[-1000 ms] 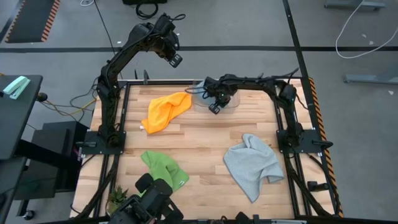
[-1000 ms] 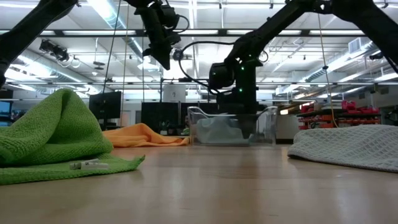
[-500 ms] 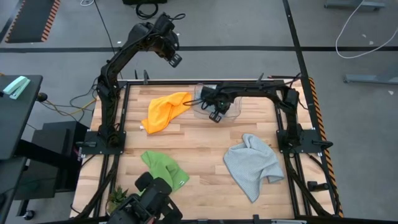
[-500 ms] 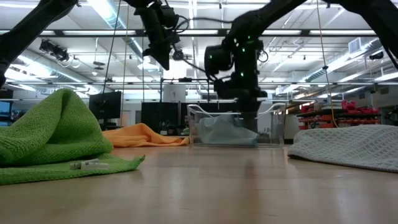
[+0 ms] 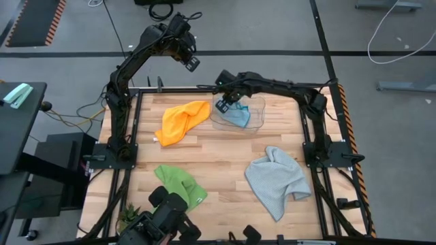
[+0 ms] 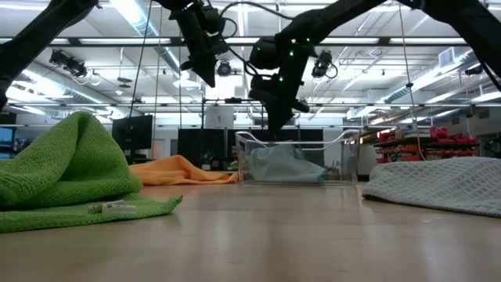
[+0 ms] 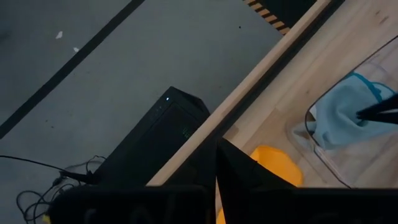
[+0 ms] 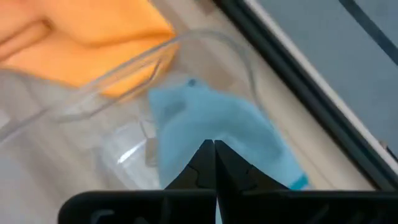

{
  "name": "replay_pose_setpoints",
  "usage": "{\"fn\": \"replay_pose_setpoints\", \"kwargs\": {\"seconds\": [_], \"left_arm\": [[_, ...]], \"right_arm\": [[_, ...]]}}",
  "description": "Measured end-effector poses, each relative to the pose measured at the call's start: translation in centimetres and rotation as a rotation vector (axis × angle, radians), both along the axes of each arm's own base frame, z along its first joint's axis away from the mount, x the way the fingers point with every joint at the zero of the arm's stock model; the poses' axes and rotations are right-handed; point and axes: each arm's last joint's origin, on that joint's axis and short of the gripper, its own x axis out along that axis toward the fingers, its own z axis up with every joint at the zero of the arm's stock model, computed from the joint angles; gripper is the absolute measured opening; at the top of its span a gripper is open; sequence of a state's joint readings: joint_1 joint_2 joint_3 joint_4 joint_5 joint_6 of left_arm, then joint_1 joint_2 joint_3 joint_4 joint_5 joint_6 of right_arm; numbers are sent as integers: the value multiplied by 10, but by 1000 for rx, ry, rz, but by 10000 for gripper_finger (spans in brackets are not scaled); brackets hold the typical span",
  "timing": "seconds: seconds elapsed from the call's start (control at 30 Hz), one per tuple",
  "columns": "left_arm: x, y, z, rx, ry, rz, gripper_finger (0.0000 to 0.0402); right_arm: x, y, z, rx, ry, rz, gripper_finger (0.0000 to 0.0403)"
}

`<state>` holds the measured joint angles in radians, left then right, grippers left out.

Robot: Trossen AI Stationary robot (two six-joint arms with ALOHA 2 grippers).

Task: Fold microfiber towels
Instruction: Put the blue microfiber cloth into the transparent bin

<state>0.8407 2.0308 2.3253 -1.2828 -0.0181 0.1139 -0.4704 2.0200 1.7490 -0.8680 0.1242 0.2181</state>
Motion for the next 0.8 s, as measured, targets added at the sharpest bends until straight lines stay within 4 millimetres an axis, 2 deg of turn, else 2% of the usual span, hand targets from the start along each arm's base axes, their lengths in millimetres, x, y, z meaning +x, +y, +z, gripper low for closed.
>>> {"fn": "replay_pose_setpoints", "kwargs": {"seconds": [0.1, 0.23, 0.43, 0.63, 0.8], "left_arm": [[0, 1, 1, 1, -14, 15, 16], [1, 1, 1, 6, -21, 16, 24], [0, 2, 1, 6, -20, 19, 24], [-4, 5, 1, 6, -24, 35, 14], [-5, 8, 2, 10, -34, 51, 15]], "right_arm": [[-2, -7, -12, 35, 21, -22, 0], [2, -8, -27, 69, 53, -18, 0], [15, 10, -48, 129, 97, 42, 0], [25, 33, -48, 144, 98, 113, 0], [22, 28, -48, 135, 100, 87, 0]]}}
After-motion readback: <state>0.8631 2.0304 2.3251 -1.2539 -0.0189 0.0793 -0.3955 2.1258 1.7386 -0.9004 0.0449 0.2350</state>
